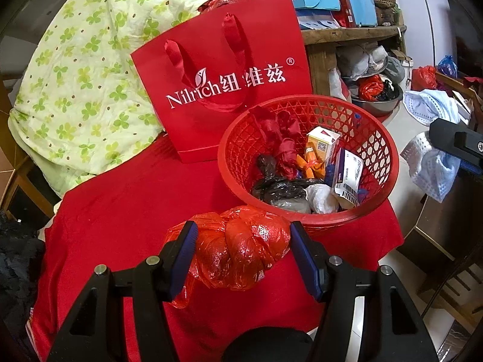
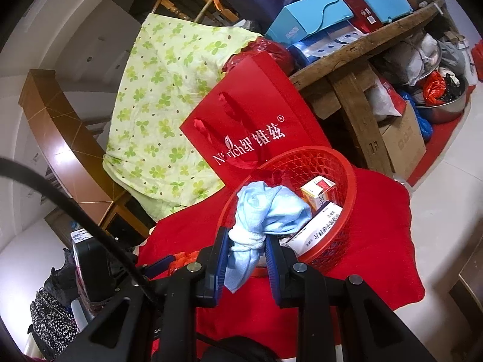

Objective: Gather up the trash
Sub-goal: 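Carry both wrappers toward the red basket, then lower the red wrapper into the basket and open the left gripper while the right gripper releases the blue wrapper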

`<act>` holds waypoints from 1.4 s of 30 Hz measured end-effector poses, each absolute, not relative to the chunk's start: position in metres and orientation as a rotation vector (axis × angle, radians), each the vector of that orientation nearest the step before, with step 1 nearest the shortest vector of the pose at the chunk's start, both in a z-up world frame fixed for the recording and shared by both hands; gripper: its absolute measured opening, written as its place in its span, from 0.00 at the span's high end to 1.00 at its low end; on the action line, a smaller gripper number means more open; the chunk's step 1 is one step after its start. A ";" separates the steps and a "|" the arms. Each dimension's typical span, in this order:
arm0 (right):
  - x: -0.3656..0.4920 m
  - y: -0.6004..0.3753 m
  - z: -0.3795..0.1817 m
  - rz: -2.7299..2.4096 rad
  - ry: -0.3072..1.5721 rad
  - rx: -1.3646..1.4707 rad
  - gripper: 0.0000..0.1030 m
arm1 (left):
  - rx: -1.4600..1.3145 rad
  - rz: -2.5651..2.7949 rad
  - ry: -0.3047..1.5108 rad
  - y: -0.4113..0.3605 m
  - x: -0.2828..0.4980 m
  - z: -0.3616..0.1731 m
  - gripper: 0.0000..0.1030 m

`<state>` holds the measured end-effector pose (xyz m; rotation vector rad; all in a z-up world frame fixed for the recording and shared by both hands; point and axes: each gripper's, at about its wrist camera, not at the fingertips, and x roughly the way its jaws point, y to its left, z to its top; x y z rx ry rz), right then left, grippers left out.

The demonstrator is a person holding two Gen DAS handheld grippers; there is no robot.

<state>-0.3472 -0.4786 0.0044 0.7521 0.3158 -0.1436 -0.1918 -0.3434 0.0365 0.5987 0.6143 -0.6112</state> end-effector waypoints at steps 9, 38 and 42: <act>-0.335 -0.488 0.001 -0.163 0.342 0.742 0.75 | 0.596 -0.624 0.649 -0.351 -0.179 0.023 0.37; -0.276 -0.509 0.018 -0.150 0.362 0.636 0.75 | 0.478 -0.625 0.547 -0.368 -0.123 0.078 0.37; -0.280 -0.513 0.021 -0.176 0.359 0.612 0.75 | 0.483 -0.653 0.536 -0.379 -0.126 0.079 0.37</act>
